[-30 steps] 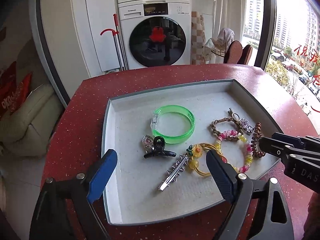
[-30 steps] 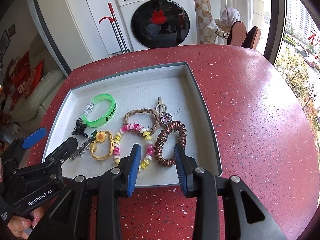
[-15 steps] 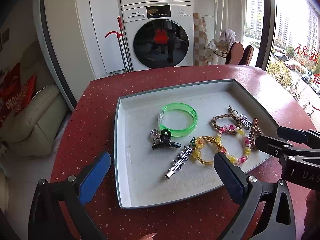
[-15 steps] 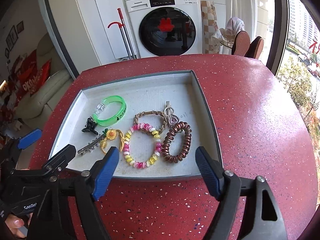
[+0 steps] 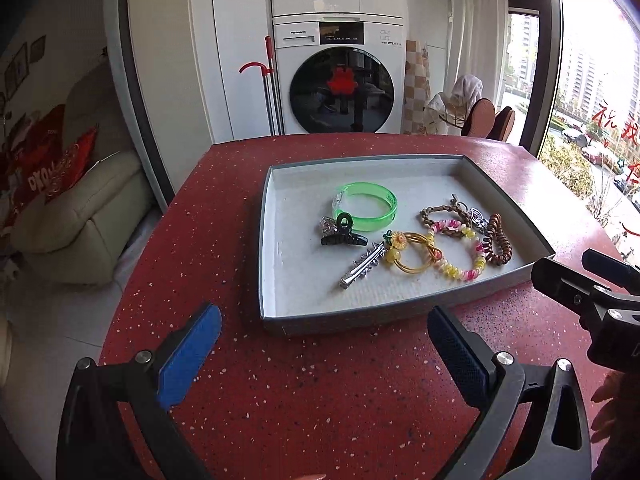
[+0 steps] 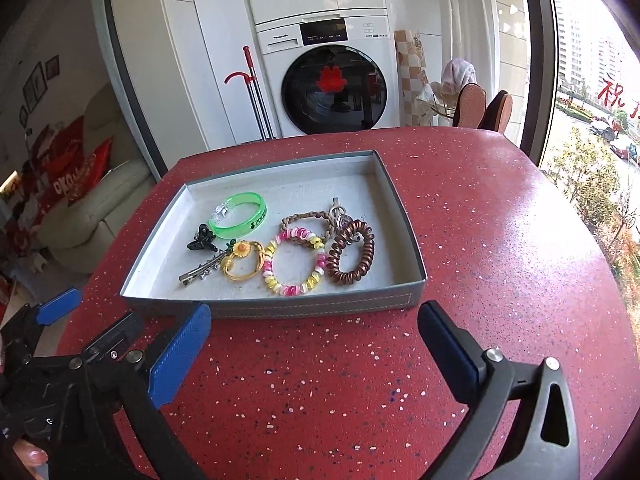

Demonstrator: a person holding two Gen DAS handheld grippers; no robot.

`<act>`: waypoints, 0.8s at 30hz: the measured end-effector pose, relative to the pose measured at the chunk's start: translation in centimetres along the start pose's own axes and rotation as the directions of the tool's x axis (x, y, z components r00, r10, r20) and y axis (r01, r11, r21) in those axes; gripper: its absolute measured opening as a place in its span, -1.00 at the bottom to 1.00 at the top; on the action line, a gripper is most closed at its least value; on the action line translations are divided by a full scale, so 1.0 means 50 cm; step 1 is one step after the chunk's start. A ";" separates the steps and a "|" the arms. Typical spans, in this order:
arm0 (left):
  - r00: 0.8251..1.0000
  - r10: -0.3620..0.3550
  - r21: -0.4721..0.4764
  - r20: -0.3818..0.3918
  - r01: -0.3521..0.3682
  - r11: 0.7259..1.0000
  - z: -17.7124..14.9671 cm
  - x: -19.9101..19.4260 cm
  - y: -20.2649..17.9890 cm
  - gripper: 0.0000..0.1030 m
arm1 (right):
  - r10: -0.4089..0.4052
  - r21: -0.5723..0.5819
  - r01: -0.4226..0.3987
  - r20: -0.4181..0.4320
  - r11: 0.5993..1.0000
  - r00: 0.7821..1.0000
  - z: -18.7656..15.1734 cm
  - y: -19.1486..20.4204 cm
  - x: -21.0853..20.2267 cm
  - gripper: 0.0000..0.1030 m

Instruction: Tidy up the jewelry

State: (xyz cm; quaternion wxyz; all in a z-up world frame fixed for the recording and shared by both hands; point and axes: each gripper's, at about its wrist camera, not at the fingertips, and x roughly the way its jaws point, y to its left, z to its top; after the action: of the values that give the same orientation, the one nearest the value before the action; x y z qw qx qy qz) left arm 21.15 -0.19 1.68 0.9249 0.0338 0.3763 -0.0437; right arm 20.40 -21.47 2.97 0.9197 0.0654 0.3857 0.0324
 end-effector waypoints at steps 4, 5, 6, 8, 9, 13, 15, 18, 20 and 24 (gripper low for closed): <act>1.000 0.005 -0.031 0.001 -0.005 0.999 -0.031 -0.019 0.004 1.00 | -0.022 -0.018 0.022 -0.003 1.000 1.000 -0.033 0.001 -0.010 0.99; 1.000 0.007 -0.038 0.001 -0.007 0.999 -0.036 -0.023 0.006 1.00 | -0.026 -0.020 0.026 -0.008 0.999 1.000 -0.040 0.001 -0.010 1.00; 1.000 0.009 -0.046 0.002 -0.009 0.999 -0.042 -0.026 0.007 1.00 | -0.028 -0.018 0.027 -0.011 0.999 1.000 -0.046 -0.002 -0.011 1.00; 1.000 0.017 -0.059 0.006 -0.017 0.998 -0.052 -0.033 0.010 1.00 | -0.035 -0.012 0.035 -0.016 0.999 0.999 -0.057 -0.006 -0.012 1.00; 1.000 0.023 -0.062 0.009 -0.023 0.998 -0.057 -0.036 0.010 1.00 | -0.039 -0.011 0.039 -0.015 0.999 0.999 -0.063 -0.007 -0.013 1.00; 0.998 0.048 -0.054 0.030 -0.046 0.997 -0.075 -0.047 0.007 1.00 | -0.073 -0.030 0.073 0.011 0.997 0.997 -0.075 -0.004 -0.025 0.99; 0.998 0.055 -0.051 0.039 -0.053 0.997 -0.078 -0.051 0.005 1.00 | -0.086 -0.037 0.087 0.031 0.996 0.996 -0.078 -0.001 -0.032 0.99; 0.997 0.061 -0.056 0.050 -0.058 0.997 -0.083 -0.056 0.005 1.00 | -0.098 -0.046 0.100 0.054 0.994 0.994 -0.082 0.004 -0.041 0.99; 0.997 0.062 -0.056 0.056 -0.059 0.997 -0.086 -0.058 0.004 1.00 | -0.103 -0.052 0.106 0.064 0.993 0.993 -0.083 0.008 -0.045 0.99; 0.995 0.071 -0.040 0.065 -0.068 0.997 -0.091 -0.061 0.000 1.00 | -0.104 -0.055 0.108 0.070 0.993 0.992 -0.085 0.009 -0.050 1.00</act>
State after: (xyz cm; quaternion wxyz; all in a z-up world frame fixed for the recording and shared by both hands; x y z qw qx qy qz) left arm 15.83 0.42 0.55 0.9383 0.0279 0.3446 -0.0054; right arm 15.63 -20.91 1.86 0.9341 0.0191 0.3563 -0.0074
